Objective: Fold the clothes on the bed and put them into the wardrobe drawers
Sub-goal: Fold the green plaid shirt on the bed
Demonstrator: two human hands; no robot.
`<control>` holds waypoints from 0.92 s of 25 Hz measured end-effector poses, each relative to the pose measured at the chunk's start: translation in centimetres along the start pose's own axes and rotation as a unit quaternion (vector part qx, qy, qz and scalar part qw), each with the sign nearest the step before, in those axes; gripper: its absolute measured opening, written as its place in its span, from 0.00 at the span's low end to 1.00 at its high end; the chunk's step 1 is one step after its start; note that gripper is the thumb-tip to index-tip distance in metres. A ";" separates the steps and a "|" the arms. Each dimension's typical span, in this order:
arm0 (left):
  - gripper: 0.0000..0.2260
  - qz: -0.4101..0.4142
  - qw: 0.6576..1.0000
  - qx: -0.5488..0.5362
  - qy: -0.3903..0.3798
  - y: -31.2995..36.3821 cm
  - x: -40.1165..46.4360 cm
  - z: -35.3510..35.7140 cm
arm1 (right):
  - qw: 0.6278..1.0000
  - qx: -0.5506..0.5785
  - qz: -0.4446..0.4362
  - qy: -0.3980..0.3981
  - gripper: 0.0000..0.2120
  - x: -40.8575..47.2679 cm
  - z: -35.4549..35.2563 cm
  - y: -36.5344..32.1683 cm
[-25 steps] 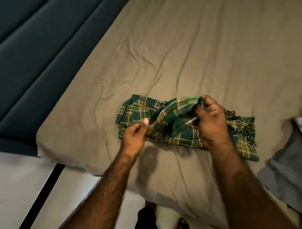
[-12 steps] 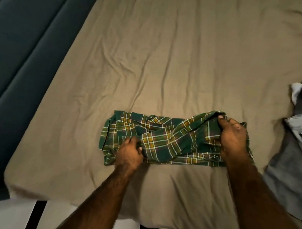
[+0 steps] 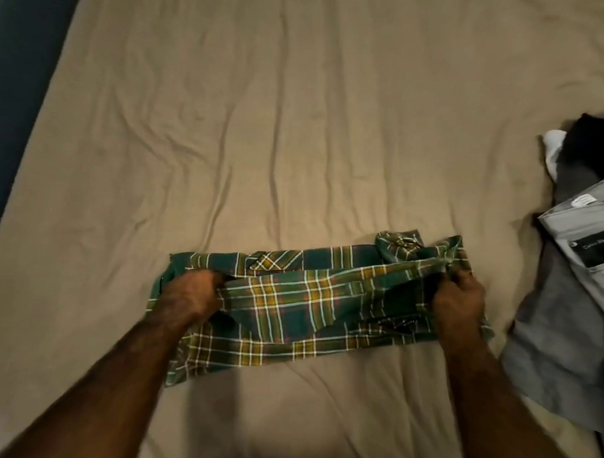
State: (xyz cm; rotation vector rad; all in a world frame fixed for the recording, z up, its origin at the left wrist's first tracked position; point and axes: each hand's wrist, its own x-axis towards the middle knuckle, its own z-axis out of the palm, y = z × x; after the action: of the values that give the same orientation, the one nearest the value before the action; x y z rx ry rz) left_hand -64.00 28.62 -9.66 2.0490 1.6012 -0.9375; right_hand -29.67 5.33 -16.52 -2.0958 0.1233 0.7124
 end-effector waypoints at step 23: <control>0.09 0.238 0.823 -0.502 -0.117 39.5 1.8 -1.9 | 0.968 -0.155 -0.164 -0.109 0.18 7.6 -5.4 -1.9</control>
State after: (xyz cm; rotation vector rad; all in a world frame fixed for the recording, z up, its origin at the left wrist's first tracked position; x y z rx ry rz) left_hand -25.61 19.92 -13.75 1.3576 0.9929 -0.0659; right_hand -20.34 3.56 -16.82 -2.2379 -0.4748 0.7897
